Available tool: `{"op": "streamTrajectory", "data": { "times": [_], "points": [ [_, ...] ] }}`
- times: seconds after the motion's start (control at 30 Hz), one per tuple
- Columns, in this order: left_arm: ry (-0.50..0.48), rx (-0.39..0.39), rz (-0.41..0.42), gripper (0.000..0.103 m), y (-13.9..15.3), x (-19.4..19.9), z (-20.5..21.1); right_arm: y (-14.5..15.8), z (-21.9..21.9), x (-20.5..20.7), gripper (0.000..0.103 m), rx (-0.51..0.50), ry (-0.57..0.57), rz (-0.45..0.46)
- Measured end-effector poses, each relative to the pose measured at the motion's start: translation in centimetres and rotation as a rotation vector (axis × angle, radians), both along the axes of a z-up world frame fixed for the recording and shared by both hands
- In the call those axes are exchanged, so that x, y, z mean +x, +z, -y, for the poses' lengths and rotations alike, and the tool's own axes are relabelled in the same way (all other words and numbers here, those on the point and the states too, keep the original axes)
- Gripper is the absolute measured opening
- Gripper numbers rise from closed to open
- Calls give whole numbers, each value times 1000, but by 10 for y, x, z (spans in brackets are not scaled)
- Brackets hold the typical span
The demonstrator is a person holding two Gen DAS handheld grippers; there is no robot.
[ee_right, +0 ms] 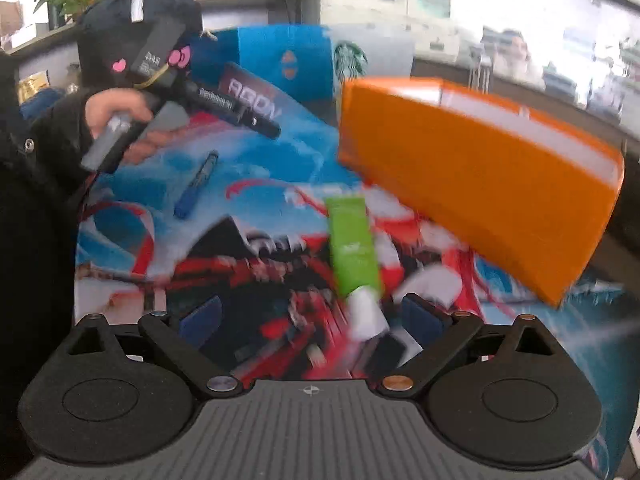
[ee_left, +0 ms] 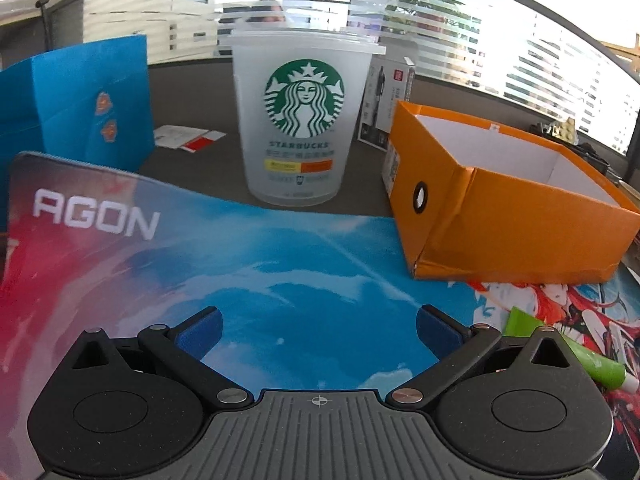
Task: Organize rigid objects
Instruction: 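Grasp the green tube on the mat with the right gripper, then grasp the black marker with the left gripper while the right holds the green tube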
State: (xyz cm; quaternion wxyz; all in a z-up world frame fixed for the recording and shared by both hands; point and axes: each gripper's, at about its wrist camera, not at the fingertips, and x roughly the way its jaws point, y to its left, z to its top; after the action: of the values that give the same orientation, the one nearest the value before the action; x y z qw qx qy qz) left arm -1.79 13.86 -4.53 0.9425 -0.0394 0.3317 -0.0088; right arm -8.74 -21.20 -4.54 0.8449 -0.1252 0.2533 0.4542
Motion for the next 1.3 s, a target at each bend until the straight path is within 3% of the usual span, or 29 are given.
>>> {"op": "streamTrajectory", "data": {
  "times": [0.1, 0.17, 0.2, 0.23, 0.27, 0.37, 0.6, 0.73, 0.8, 0.9, 0.97, 1.17, 1.2, 1.23, 1.27, 1.3],
  "points": [
    [-24, -20, -12, 103, 2, -15, 1, 1, -13, 13, 96, 25, -98, -6],
    [-31, -12, 0, 103, 5, -28, 2, -5, -26, 18, 90, 5, -129, -7],
    [-26, -3, 7, 103, 6, -36, 3, -8, -32, 21, 79, -11, -143, -7],
    [-20, 2, 10, 103, 7, -41, 2, -11, -39, 22, 60, -32, -166, -5],
    [-12, 7, 7, 103, 7, -47, 1, -14, -44, 24, 50, -58, -189, -5],
    [4, 22, -13, 103, 7, -62, -3, -15, -43, 26, 33, -41, -249, -11],
    [35, 68, -61, 103, 4, -86, -1, -19, -53, 22, 31, -63, -297, 14],
    [-1, -16, -134, 103, -16, -84, 4, -20, -54, 20, 34, -61, -309, 16],
    [22, -21, -78, 102, -22, -89, 8, -20, -55, 20, 38, -68, -327, 24],
    [2, 89, -17, 98, -31, -91, 22, -19, -57, 16, 39, -73, -347, 38],
    [-13, 92, 27, 96, -34, -93, 25, -19, -59, 13, 38, -84, -347, 53],
    [-24, 86, 20, 95, -32, -79, 26, -19, -66, 9, 29, -101, -326, 64],
    [-26, 87, 18, 94, -32, -77, 27, -19, -68, 8, 29, -102, -324, 65],
    [-26, 88, 27, 83, -31, -76, 26, -19, -69, 8, 29, -102, -324, 66],
    [-20, 88, 39, 61, -30, -76, 26, -19, -70, 7, 29, -101, -322, 65],
    [-15, 90, 54, 45, -29, -75, 25, -19, -71, 7, 29, -98, -320, 62]
  ]
}}
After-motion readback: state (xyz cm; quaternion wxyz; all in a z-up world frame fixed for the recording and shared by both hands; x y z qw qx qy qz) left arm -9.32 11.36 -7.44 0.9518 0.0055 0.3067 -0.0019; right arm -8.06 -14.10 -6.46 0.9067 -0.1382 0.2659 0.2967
